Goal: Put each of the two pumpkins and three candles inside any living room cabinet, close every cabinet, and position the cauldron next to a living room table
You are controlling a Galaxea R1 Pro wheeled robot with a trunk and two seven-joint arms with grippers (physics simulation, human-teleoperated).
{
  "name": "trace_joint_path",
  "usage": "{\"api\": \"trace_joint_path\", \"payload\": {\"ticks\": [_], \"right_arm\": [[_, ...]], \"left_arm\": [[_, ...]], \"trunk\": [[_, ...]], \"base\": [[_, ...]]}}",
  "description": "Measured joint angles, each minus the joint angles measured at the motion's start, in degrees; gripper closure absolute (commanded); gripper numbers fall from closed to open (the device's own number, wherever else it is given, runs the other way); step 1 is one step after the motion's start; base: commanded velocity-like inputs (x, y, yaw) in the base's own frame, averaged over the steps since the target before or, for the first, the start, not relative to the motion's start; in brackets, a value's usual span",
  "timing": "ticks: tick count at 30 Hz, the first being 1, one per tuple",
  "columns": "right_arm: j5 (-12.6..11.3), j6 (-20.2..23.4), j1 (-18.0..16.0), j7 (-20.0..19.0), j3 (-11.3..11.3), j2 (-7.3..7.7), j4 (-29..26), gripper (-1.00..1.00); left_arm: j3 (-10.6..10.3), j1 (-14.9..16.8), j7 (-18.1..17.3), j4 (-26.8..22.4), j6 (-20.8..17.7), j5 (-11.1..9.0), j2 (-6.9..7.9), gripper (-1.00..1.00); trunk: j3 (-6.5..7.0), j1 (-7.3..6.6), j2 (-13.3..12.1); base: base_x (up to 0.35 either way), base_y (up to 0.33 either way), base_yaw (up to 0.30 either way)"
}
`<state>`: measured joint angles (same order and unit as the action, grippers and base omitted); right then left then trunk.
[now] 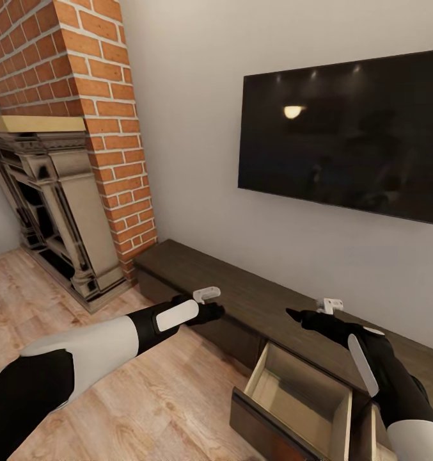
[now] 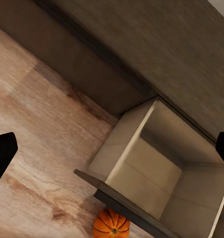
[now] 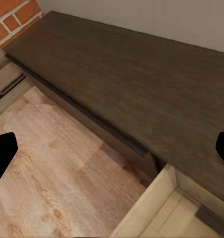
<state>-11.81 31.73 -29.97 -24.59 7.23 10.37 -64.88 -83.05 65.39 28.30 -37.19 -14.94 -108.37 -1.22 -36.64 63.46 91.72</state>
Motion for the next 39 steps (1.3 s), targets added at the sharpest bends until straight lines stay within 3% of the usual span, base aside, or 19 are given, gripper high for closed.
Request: {"api": "trace_joint_path", "payload": {"ticks": [7, 10, 12, 14, 15, 16, 19, 22, 23, 24, 25, 27, 32, 39], "right_arm": [[-0.1, 4.6, 0.0, -0.5, 0.3, 0.99, -6.8, -1.00], [-0.1, 6.6, 0.0, -3.0, 0.9, 1.48, -9.2, -1.00], [-0.1, 8.9, 0.0, -10.0, 4.2, 1.82, -11.5, -1.00], [-0.1, 11.4, -0.1, -14.1, 7.3, 2.25, -12.6, -1.00], [-0.1, 16.9, -0.7, -17.3, 10.1, 2.72, -13.6, -1.00], [-0.2, 18.5, -1.3, -17.9, 10.6, 2.80, -14.2, -1.00], [-0.2, 19.4, -2.2, -18.3, 10.9, 2.75, -16.3, -1.00], [-0.4, 19.8, -4.1, -18.5, 11.0, 2.80, -17.7, -1.00], [-0.6, 19.8, -4.9, -18.6, 11.1, 2.80, -17.8, -1.00], [-2.4, 19.8, -5.7, -18.6, 11.1, 2.76, -18.0, -1.00], [-6.0, 19.6, -6.9, -18.7, 10.9, 2.64, -18.1, -1.00], [-7.4, 19.2, -7.4, -18.7, 10.7, 2.53, -18.1, -1.00], [-8.2, 18.8, -7.7, -18.7, 10.6, 2.58, -18.1, -1.00], [-8.2, 18.8, -7.5, -18.7, 10.6, 2.64, -18.1, -1.00]], "left_arm": [[-0.1, -1.0, -0.3, 1.3, 0.0, 0.1, 0.36, -1.00], [-0.1, -1.4, -3.4, 3.1, -0.1, 0.1, 0.53, -1.00], [-0.1, -1.5, -16.1, 5.4, -0.5, 0.2, 3.15, -1.00], [-0.1, -1.6, -27.2, 6.4, -0.6, 0.2, 5.60, -1.00], [-0.3, -1.8, -45.3, 9.2, -0.7, 0.2, 8.72, -1.00], [-1.0, -2.3, -53.8, 10.6, -0.7, 0.3, 11.63, -1.00], [-6.0, -5.0, -72.1, 15.4, -0.7, 0.3, 12.13, -1.00], [-13.3, -9.4, -86.3, 21.2, -0.4, 0.2, 12.05, -1.00], [-14.4, -10.6, -88.3, 22.5, -0.3, 0.1, 12.05, -1.00], [-15.3, -12.6, -89.6, 24.0, -0.2, 0.2, 12.16, -1.00], [-16.1, -16.4, -90.9, 27.0, 0.0, 0.3, 12.28, -1.00], [-16.6, -19.6, -91.5, 28.8, 0.2, 0.4, 12.23, -1.00], [-16.8, -23.9, -91.8, 29.4, 3.1, 0.5, 11.87, -1.00], [-16.6, -25.4, -92.0, 29.1, 4.0, 0.4, 11.10, -1.00]], "trunk": [[0.00, 0.00, 0.0], [0.00, 0.00, 0.0], [0.00, 0.00, 0.0], [0.00, 0.00, 0.0], [0.00, 0.00, 0.0], [0.00, 0.00, 0.0], [-0.01, 0.00, 0.0], [-0.01, 0.00, 0.0], [-0.01, 0.00, 0.0], [-0.01, 0.00, 0.0], [0.00, 0.00, 0.0], [-0.01, 0.00, 0.0], [-0.01, 0.00, 0.0], [0.00, 0.00, 0.0]], "base": [[0.000, 0.000, 0.000], [0.000, 0.000, 0.000], [0.000, 0.000, 0.000], [0.000, 0.000, 0.000], [0.000, 0.000, 0.000], [0.000, 0.000, 0.000], [0.000, 0.000, 0.000], [0.000, 0.000, 0.000], [0.000, 0.000, 0.000], [0.000, 0.000, 0.000], [0.000, 0.000, 0.000], [0.000, 0.000, 0.000], [0.000, 0.000, 0.000], [0.000, 0.000, 0.000]]}}
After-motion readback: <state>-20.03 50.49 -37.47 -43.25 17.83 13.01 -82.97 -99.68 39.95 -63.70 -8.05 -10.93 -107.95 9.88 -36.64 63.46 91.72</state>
